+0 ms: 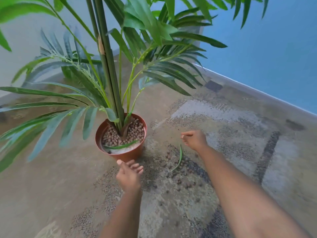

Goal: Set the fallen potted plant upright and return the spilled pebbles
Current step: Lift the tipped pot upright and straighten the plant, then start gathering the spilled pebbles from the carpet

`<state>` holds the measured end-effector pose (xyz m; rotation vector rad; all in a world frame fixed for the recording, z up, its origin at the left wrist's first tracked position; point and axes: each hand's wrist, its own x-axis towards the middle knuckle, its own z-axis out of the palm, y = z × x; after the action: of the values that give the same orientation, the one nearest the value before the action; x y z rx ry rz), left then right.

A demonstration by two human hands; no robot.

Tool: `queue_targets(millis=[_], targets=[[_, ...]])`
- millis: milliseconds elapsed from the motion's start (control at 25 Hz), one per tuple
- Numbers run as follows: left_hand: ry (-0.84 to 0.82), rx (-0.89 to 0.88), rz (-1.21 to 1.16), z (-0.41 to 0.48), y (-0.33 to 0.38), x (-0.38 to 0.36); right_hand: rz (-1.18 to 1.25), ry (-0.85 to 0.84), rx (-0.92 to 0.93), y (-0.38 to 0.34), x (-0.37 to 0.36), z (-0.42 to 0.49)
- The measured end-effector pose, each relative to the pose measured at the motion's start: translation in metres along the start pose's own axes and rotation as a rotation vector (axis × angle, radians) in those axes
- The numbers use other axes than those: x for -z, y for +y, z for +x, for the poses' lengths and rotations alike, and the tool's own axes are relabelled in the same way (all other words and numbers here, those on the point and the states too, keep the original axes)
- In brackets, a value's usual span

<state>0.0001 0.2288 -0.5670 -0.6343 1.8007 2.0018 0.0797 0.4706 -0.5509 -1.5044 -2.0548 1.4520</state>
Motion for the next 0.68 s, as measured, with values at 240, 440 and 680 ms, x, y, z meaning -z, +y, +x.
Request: queue_targets(millis=[240, 440, 680], targets=[[-0.264, -0.175, 0.665, -0.003, -0.043, -0.017, -0.084, 0.169, -0.163, 0.049, 0.011, -0.033], [-0.272, -0.327, 0.861, 0.012, -0.039, -0.032, -0.118, 0.161, -0.226, 0.062, -0.018, -0.051], [-0.279, -0.324, 0.822, 0.030, -0.042, -0.052, -0.253, 0.152, -0.219, 0.043, -0.056, -0.051]])
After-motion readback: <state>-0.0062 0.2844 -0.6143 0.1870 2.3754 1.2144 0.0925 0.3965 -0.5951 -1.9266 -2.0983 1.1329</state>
